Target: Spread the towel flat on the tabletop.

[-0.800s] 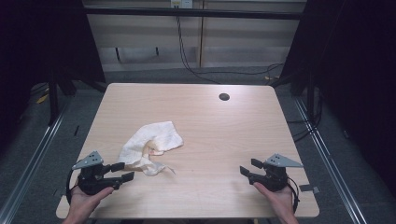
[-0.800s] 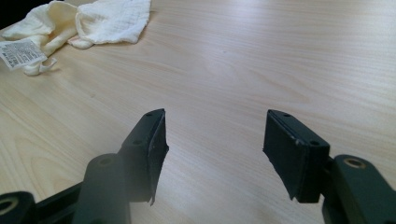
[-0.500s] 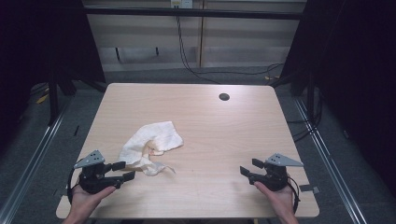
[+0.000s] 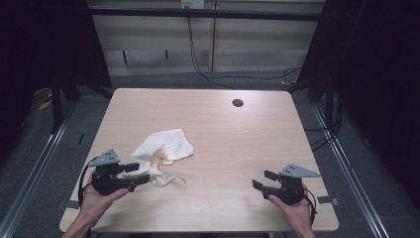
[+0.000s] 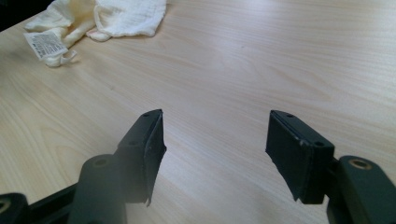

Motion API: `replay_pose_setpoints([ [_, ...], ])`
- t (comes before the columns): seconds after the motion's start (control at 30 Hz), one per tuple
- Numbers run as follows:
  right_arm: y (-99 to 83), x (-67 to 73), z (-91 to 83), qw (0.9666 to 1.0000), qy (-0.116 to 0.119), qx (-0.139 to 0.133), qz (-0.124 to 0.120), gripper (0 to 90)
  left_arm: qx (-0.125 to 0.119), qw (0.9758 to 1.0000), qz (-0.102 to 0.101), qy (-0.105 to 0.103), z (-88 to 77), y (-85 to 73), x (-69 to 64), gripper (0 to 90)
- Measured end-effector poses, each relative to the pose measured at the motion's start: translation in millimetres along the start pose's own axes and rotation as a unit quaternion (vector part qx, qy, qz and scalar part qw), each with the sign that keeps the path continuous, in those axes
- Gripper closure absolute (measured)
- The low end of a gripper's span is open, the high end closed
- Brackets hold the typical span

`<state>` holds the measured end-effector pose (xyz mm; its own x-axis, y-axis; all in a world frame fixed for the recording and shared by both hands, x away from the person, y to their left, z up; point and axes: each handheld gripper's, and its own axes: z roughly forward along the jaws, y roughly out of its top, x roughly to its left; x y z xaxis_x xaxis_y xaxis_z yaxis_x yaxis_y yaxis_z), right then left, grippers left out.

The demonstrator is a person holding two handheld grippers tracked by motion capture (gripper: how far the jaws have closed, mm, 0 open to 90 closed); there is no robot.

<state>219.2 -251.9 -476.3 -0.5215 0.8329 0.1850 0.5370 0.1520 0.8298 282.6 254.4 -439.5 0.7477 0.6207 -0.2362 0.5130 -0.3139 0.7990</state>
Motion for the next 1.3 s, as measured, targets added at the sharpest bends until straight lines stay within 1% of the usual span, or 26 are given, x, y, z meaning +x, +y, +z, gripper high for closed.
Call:
replay_pose_setpoints([
  [0.03, 0.2, 1.5, -0.9, 1.0000, 0.002, 0.000, -0.001, 36.8, -0.002, 1.0000, 0.000, -0.005, 0.0, 2.1, 1.9, 34.5],
  [0.07, -0.2, 2.6, -1.4, 1.0000, 0.000, 0.001, -0.003, 36.8, 0.000, 1.0000, 0.000, 0.000, 1.6, 7.2, 3.8, 34.5],
  [0.1, -0.7, 2.7, -1.6, 1.0000, 0.000, 0.003, -0.004, 36.7, 0.000, 1.0000, 0.000, 0.000, 1.6, 7.2, 3.8, 34.6],
  [0.17, -1.2, 2.5, -1.8, 0.9999, -0.006, 0.007, -0.008, 36.6, -0.006, 0.9999, -0.002, -0.008, 5.4, 14.1, 8.2, 35.2],
  [0.23, -1.0, 1.4, -2.2, 1.0000, 0.004, 0.006, -0.006, 36.8, -0.001, 1.0000, -0.003, -0.008, 9.7, 17.8, 10.1, 35.1],
  [0.3, -0.5, 1.3, -1.5, 0.9999, 0.008, 0.003, -0.010, 36.6, -0.001, 0.9998, -0.006, -0.016, 13.3, 20.0, 12.9, 34.5],
  [0.37, -0.7, 1.6, -0.7, 0.9998, 0.014, 0.006, -0.010, 36.2, -0.001, 0.9999, -0.008, -0.015, 14.9, 20.8, 13.5, 34.6],
  [0.43, -1.0, 2.2, 0.1, 0.9997, 0.018, 0.009, -0.011, 36.0, 0.003, 1.0000, -0.002, -0.008, 17.6, 25.1, 16.8, 34.6],
  [0.5, -1.4, 2.6, 0.1, 0.9997, 0.016, 0.011, -0.012, 35.5, 0.003, 1.0000, -0.003, -0.006, 19.3, 29.1, 19.7, 34.9],
  [0.57, -1.4, 2.8, -0.5, 0.9997, 0.018, 0.011, -0.008, 35.3, 0.008, 0.9999, 0.008, 0.006, 20.9, 33.5, 23.7, 37.3],
  [0.63, -1.4, 2.8, -0.6, 0.9997, 0.017, 0.012, -0.008, 35.4, 0.007, 0.9999, 0.009, 0.005, 21.9, 35.2, 26.2, 38.3],
  [0.67, -1.4, 2.6, 0.3, 0.9997, 0.018, 0.016, -0.005, 35.3, 0.016, 0.9999, 0.007, -0.001, 25.2, 39.2, 32.9, 38.0],
  [0.77, -1.6, 1.0, 3.5, 0.9996, 0.021, 0.020, -0.001, 34.9, 0.009, 0.9998, 0.003, 0.020, 28.4, 43.6, 39.8, 37.6],
  [0.8, -1.7, 0.7, 4.6, 0.9996, 0.021, 0.020, -0.001, 34.9, 0.008, 0.9998, -0.003, 0.015, 29.7, 44.7, 41.1, 38.0],
  [0.83, -1.8, 0.5, 5.3, 0.9995, 0.023, 0.020, 0.000, 34.8, 0.011, 0.9999, 0.000, 0.014, 31.1, 45.4, 42.0, 38.1],
  [0.9, -1.9, 1.3, 5.7, 0.9995, 0.022, 0.022, 0.000, 34.7, 0.023, 0.9990, 0.019, 0.032, 34.3, 46.4, 40.3, 38.9],
  [0.93, -1.9, 1.9, 5.5, 0.9995, 0.023, 0.023, -0.001, 34.7, 0.026, 0.9987, 0.026, 0.035, 35.8, 46.5, 40.6, 39.0],
  [0.97, -2.0, 2.4, 5.1, 0.9994, 0.024, 0.024, -0.003, 34.6, 0.029, 0.9985, 0.026, 0.039, 36.9, 46.6, 41.8, 39.1],
  [1.03, -2.5, 3.2, 4.3, 0.9994, 0.023, 0.024, -0.006, 34.6, 0.029, 0.9988, 0.019, 0.036, 37.2, 45.7, 45.0, 38.8],
  [1.07, -2.9, 3.0, 4.0, 0.9994, 0.024, 0.025, -0.007, 34.6, 0.026, 0.9986, 0.021, 0.040, 36.9, 44.5, 46.7, 38.2],
  [1.1, -3.2, 3.2, 3.7, 0.9993, 0.024, 0.029, -0.006, 34.6, 0.029, 0.9984, 0.019, 0.045, 36.8, 43.7, 48.7, 38.2],
  [1.13, -3.7, 3.1, 3.5, 0.9993, 0.022, 0.031, -0.004, 34.7, 0.029, 0.9984, 0.019, 0.045, 36.8, 43.7, 48.7, 37.7],
  [1.17, -4.3, 2.6, 3.4, 0.9992, 0.024, 0.031, -0.005, 34.7, 0.026, 0.9985, 0.006, 0.048, 35.3, 40.9, 54.9, 36.8],
  [1.23, -4.5, 2.3, 4.0, 0.9991, 0.024, 0.034, -0.005, 34.7, 0.033, 0.9982, 0.002, 0.050, 36.2, 36.8, 61.2, 36.6],
  [1.27, -4.3, 2.1, 4.6, 0.9991, 0.025, 0.035, -0.004, 34.7, 0.031, 0.9977, -0.002, 0.061, 36.8, 34.8, 64.6, 36.6],
  [1.3, -3.9, 2.3, 5.3, 0.9990, 0.026, 0.036, -0.003, 34.7, 0.031, 0.9977, -0.002, 0.061, 36.8, 34.8, 64.6, 36.4],
])
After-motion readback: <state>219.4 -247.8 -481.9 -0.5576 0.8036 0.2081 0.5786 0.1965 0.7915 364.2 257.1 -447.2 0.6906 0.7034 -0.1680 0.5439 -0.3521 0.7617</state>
